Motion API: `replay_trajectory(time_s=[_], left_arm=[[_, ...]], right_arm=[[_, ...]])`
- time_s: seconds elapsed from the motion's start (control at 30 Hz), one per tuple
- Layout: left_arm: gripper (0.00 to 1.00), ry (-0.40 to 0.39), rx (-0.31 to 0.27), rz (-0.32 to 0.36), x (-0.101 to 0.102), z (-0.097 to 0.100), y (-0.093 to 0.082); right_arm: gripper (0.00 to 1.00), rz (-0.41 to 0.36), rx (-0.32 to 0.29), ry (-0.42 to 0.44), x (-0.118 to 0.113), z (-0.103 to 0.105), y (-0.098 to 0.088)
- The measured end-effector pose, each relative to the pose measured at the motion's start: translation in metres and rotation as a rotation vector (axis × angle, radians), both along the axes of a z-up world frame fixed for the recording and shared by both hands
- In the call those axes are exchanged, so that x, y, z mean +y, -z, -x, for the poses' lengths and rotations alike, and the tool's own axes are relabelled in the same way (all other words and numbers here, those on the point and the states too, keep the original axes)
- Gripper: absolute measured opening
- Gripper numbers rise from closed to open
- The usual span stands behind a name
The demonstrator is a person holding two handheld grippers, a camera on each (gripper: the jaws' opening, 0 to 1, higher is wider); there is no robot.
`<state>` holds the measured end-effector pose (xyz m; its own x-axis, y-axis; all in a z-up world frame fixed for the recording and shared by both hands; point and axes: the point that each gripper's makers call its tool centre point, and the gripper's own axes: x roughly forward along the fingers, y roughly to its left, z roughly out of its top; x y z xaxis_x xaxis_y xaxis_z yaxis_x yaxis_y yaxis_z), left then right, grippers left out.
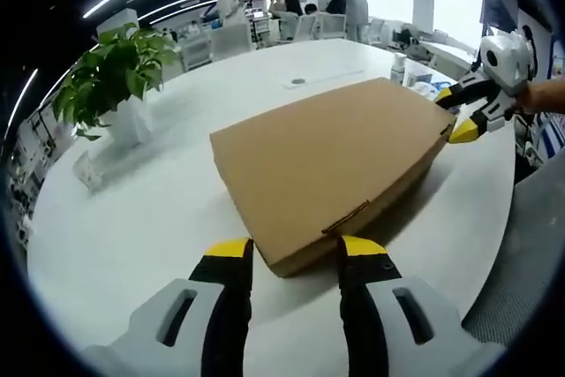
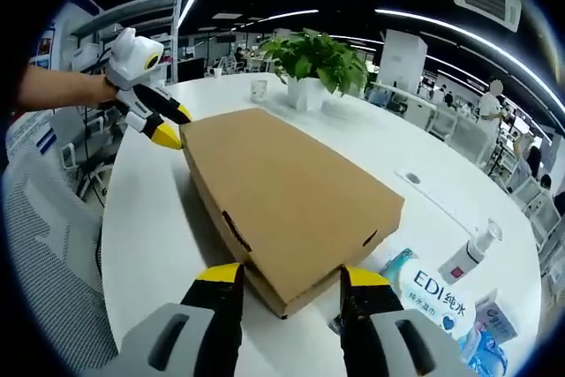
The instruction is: Operate the shoe box by opening the lid, removing the specified soft item, and placing it in the target area until the item is outside and the box remains undamaged.
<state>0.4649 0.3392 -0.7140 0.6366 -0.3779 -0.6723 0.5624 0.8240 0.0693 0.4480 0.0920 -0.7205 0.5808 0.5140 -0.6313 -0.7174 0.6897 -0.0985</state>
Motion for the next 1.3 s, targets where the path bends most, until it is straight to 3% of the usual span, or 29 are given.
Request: replay_trajectory(time_s=[0.77, 1.2, 1.3], left_arm=[[0.38, 0.005, 0.025, -0.012, -0.001, -0.044, 0.003], [0.39, 0.008, 0.028, -0.011, -0.002, -0.052, 0.004], [0.39, 0.009, 0.03, -0.011, -0.002, -0.052, 0.004]], right_arm=[[0.41, 0.029, 0.024, 0.019, 0.0, -0.038, 0.004], [0.42, 0.018, 0.032, 0.042, -0.002, -0.047, 0.006], [0.42, -0.018, 0.061, 0.065, -0.002, -0.047, 0.007]])
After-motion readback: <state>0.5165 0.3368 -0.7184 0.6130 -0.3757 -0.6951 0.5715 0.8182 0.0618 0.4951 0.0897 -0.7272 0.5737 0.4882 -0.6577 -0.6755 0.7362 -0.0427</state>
